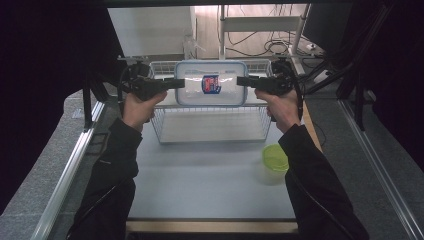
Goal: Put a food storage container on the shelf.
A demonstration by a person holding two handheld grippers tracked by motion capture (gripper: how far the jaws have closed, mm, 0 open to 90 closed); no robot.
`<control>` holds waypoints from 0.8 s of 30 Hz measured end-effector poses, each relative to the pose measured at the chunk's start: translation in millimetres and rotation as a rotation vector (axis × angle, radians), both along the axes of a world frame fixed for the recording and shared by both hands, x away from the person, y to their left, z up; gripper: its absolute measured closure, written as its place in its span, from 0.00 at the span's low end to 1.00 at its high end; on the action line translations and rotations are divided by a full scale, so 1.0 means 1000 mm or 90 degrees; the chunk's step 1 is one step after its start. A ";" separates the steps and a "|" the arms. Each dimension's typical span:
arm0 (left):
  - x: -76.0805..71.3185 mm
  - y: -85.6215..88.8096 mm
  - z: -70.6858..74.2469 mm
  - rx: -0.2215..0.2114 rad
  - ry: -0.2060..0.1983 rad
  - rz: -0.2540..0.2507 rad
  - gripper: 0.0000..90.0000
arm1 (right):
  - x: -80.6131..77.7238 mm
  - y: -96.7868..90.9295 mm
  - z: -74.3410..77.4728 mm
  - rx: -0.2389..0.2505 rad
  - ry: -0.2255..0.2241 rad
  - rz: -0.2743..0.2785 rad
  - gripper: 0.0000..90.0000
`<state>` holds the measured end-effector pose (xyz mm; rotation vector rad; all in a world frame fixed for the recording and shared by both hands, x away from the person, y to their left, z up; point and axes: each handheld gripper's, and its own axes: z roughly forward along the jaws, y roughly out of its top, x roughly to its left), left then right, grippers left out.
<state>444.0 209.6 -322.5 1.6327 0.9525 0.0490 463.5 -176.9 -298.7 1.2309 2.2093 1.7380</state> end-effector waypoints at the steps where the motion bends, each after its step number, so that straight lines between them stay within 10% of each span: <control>1: 0.001 0.000 0.000 -0.002 0.001 0.001 0.57 | 0.002 0.000 -0.001 0.003 -0.001 -0.001 0.54; 24: 0.004 0.001 -0.007 -0.010 -0.025 0.008 0.56 | 0.011 0.002 -0.002 -0.003 -0.010 -0.010 0.53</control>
